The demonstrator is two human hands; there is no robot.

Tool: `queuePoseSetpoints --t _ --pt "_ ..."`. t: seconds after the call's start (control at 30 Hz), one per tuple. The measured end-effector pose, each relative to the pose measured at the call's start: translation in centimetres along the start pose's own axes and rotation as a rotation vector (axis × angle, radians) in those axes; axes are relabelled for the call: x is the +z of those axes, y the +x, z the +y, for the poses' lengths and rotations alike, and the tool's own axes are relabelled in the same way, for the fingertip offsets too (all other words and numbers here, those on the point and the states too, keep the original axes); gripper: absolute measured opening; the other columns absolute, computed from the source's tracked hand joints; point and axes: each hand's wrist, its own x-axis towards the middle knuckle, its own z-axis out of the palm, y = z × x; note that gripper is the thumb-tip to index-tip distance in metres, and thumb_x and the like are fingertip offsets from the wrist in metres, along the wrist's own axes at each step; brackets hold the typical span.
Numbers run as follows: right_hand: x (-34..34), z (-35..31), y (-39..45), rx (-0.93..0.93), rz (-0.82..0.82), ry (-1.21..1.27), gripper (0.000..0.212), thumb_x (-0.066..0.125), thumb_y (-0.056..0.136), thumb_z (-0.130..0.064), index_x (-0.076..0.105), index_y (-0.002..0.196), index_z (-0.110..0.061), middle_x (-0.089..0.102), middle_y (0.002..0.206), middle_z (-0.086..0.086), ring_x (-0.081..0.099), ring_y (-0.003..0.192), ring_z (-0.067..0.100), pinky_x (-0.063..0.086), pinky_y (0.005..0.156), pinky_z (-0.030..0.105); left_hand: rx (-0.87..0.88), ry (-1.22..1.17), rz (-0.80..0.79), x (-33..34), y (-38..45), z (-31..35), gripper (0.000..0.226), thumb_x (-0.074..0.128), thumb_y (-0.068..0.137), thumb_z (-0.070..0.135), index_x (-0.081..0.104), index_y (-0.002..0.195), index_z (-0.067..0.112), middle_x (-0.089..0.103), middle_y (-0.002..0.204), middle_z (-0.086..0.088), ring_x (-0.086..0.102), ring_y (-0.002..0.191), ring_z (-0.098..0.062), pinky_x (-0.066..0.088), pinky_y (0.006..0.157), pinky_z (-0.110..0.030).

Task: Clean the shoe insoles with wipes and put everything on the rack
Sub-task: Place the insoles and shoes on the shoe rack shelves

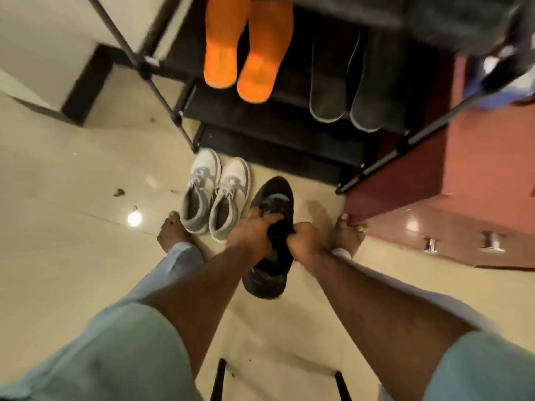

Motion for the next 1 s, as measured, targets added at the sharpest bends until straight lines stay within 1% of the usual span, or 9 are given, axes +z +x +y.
queuePoseSetpoints --t 0.13,0.33,0.4,0.47,0.63,0.77,0.83,0.9,1.0 --pt "-6.9 -2.0 -10.1 -0.132 0.145 -0.048 0.015 0.049 0.088 -0.016 0.063 0.090 -0.019 0.066 0.093 0.007 0.061 0.083 0.028 0.045 0.060 0.026 0.064 -0.082 0.207 -5.4 -8.5 6.0 0.033 0.053 0.089 0.014 0.054 0.119 0.026 0.049 0.124 -0.009 0.054 0.109 -0.034 0.045 0.089 -0.041" --pt "-16.0 -2.4 -19.8 -0.321 0.483 0.034 0.024 0.050 0.088 -0.021 0.066 0.106 -0.015 0.067 0.103 0.013 0.062 0.096 0.034 0.051 0.082 0.035 0.260 -0.095 0.424 -10.3 -16.4 15.7 0.011 0.053 0.087 0.004 0.056 0.092 0.013 0.048 0.105 -0.014 0.055 0.091 -0.037 0.044 0.078 -0.040" --pt "-18.6 -1.8 -21.8 -0.352 0.561 0.079 0.023 0.051 0.091 -0.022 0.065 0.105 -0.011 0.066 0.103 0.016 0.061 0.096 0.035 0.051 0.083 0.038 0.300 -0.124 0.492 -11.6 -17.6 19.0 0.027 0.051 0.088 0.001 0.046 0.067 0.019 0.048 0.087 -0.011 0.056 0.086 -0.038 0.041 0.070 -0.040" --pt "-21.3 -0.3 -24.1 -0.330 0.652 0.099 0.025 0.053 0.092 -0.023 0.065 0.107 -0.007 0.065 0.106 0.019 0.060 0.100 0.037 0.047 0.080 0.036 0.370 -0.137 0.493 -12.3 -18.9 22.6 0.038 0.050 0.086 0.000 0.034 0.059 0.021 0.045 0.077 -0.006 0.057 0.081 -0.035 0.034 0.062 -0.036" --pt "-25.3 5.2 -26.8 -0.215 0.782 0.092 0.021 0.049 0.091 -0.017 0.065 0.100 -0.008 0.066 0.102 0.016 0.061 0.095 0.034 0.041 0.069 0.030 0.519 -0.112 0.389 -10.0 -19.7 29.0 0.030 0.049 0.085 -0.001 0.040 0.063 0.016 0.047 0.076 -0.001 0.053 0.078 -0.025 0.033 0.063 -0.030" --pt "-27.4 8.6 -24.6 -0.147 0.814 0.121 0.020 0.048 0.092 -0.020 0.064 0.099 -0.010 0.066 0.099 0.014 0.061 0.092 0.033 0.046 0.072 0.033 0.418 -0.443 0.315 -7.0 -16.2 31.7 0.020 0.059 0.083 -0.001 0.060 0.069 0.012 0.055 0.067 0.000 0.057 0.071 -0.021 0.044 0.063 -0.028" --pt "-28.1 9.6 -22.8 -0.114 0.826 0.133 0.020 0.048 0.093 -0.022 0.063 0.099 -0.010 0.066 0.097 0.012 0.061 0.088 0.032 0.044 0.070 0.031 0.346 -0.723 0.267 -6.3 -14.2 32.5 0.022 0.069 0.083 0.003 0.058 0.065 0.011 0.055 0.062 -0.001 0.054 0.065 -0.019 0.045 0.060 -0.029" --pt "-28.7 10.5 -20.8 -0.091 0.844 0.152 0.020 0.047 0.094 -0.021 0.063 0.098 -0.010 0.066 0.095 0.011 0.058 0.082 0.028 0.042 0.066 0.028 0.248 -1.064 0.217 -6.3 -12.6 33.2 0.015 0.070 0.087 0.011 0.063 0.075 0.005 0.061 0.068 -0.007 0.057 0.066 -0.022 0.048 0.058 -0.032" --pt "-29.4 11.4 -17.3 -0.054 0.851 0.165 0.021 0.046 0.095 -0.021 0.062 0.101 -0.009 0.065 0.096 0.010 0.060 0.085 0.028 0.046 0.070 0.031 0.000 -1.409 0.158 -6.6 -9.6 33.6 0.029 0.057 0.099 0.031 0.059 0.077 0.011 0.072 0.089 -0.007 0.069 0.081 -0.024 0.057 0.073 -0.041"
